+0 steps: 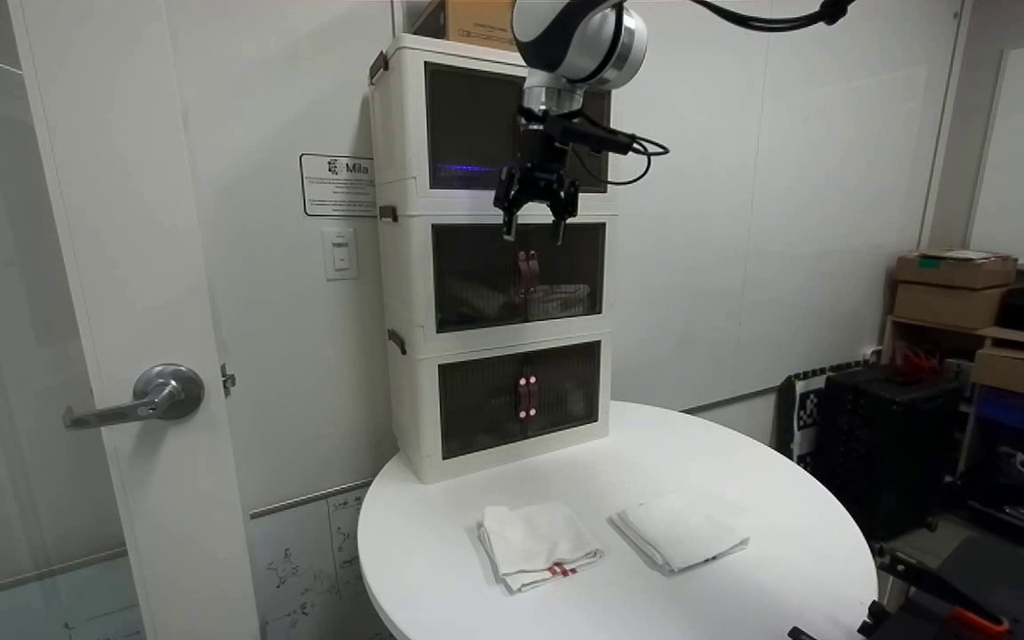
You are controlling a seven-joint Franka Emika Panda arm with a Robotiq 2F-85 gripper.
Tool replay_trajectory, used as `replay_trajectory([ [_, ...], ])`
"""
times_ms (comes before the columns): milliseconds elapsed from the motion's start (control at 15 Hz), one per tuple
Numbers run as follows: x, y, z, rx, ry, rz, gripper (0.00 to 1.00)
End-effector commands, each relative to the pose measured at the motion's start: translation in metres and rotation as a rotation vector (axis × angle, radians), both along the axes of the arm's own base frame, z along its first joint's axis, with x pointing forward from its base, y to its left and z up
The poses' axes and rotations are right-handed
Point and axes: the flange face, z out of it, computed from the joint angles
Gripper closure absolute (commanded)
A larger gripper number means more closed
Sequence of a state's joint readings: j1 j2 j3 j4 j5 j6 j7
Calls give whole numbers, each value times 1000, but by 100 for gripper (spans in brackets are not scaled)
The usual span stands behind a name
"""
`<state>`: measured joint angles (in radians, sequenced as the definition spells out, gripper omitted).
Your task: Close the open cabinet door
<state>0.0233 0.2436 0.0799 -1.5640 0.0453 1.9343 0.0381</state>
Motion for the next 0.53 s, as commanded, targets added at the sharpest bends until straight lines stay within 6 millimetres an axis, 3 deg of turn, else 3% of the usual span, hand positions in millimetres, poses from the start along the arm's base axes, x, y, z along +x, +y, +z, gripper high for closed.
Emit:
replay_trajectory([
  [0,-45,-12,14,-30,-8,-81,0],
  [467,-108,-29,35,-103,-6,-181,0],
])
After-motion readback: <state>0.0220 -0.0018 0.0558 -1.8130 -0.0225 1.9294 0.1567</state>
